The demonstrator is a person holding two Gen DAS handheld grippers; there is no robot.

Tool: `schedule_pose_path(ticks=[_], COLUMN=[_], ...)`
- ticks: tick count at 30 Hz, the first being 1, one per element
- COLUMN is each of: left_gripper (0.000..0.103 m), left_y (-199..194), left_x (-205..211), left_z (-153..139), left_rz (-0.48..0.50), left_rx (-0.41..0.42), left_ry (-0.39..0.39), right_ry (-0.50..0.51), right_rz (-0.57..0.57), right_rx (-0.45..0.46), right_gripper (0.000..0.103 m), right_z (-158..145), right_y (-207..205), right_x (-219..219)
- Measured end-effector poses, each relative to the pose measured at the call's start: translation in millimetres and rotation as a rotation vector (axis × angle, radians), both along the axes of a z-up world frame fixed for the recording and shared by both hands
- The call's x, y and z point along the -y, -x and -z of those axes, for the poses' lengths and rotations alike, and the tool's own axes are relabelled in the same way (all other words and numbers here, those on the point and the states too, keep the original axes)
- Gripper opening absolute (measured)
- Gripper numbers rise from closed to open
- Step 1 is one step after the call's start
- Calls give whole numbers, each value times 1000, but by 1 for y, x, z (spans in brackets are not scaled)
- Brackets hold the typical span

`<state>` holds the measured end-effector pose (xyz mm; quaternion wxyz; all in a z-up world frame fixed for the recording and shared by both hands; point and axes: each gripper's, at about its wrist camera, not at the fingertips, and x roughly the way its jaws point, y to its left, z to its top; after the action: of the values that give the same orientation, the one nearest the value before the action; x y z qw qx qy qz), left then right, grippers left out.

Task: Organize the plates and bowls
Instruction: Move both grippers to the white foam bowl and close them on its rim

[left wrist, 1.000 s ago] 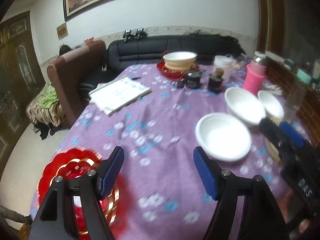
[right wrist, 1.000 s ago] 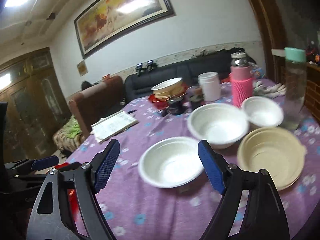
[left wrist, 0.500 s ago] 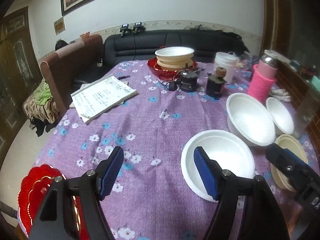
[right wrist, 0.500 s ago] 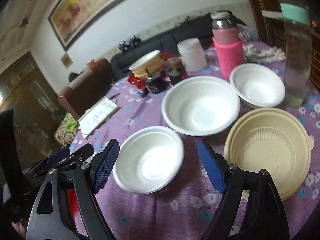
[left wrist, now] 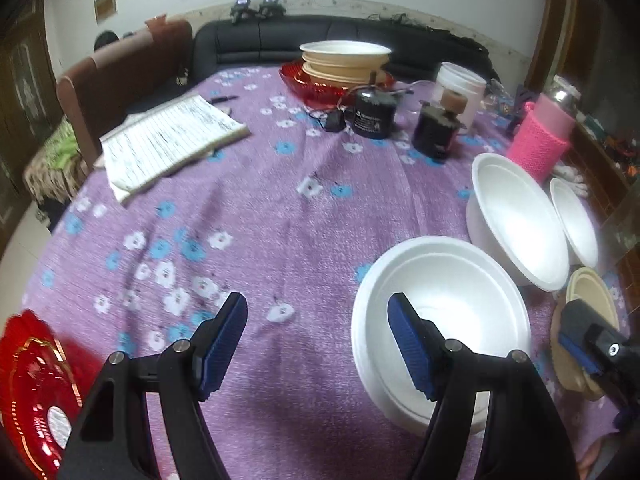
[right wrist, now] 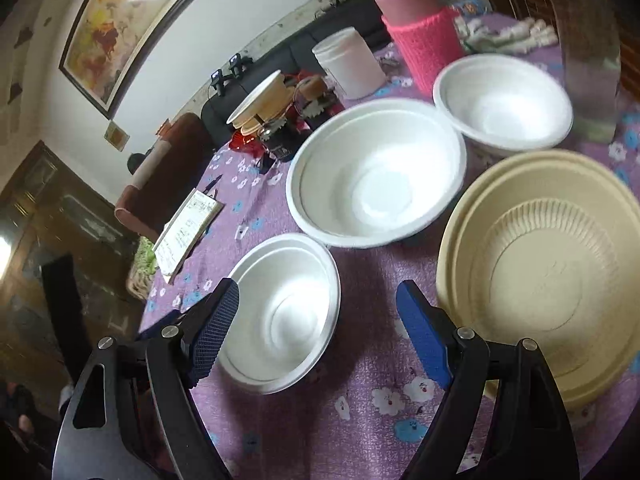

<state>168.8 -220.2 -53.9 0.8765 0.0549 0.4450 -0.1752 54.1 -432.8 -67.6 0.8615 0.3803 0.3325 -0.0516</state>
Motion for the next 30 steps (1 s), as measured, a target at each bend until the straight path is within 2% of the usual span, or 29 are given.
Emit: schedule_pose_path(ticks=[4, 9, 15, 22, 25, 28, 30], left_gripper=[73, 73, 73, 73, 73, 73, 73], left_y=[-1, 5, 5, 0, 1, 3, 4], left_x=[1, 5, 11, 6, 8, 8, 8], left_z=[7, 12, 20, 21, 21, 19, 19], left_rz=[16, 53, 134, 124, 132, 135, 134], left_rx=[-15, 10, -72, -88, -89, -77, -72], left_ry=[3, -20, 20, 41, 40, 31, 29], right_ry=[-22, -16, -17, -53, -79, -53, -58], right_rz=[-6, -1, -19, -28, -30, -23, -28], right_rx=[-14, -10, -25, -40, -1, 20, 3], right_gripper=[82, 82, 82, 82, 82, 82, 82], right_z=[7, 11, 18, 23, 18, 12, 14], right_y=[-6, -9, -15, -19, -15, -12, -15], right_x=[-1, -5, -10, -9, -7, -9, -9])
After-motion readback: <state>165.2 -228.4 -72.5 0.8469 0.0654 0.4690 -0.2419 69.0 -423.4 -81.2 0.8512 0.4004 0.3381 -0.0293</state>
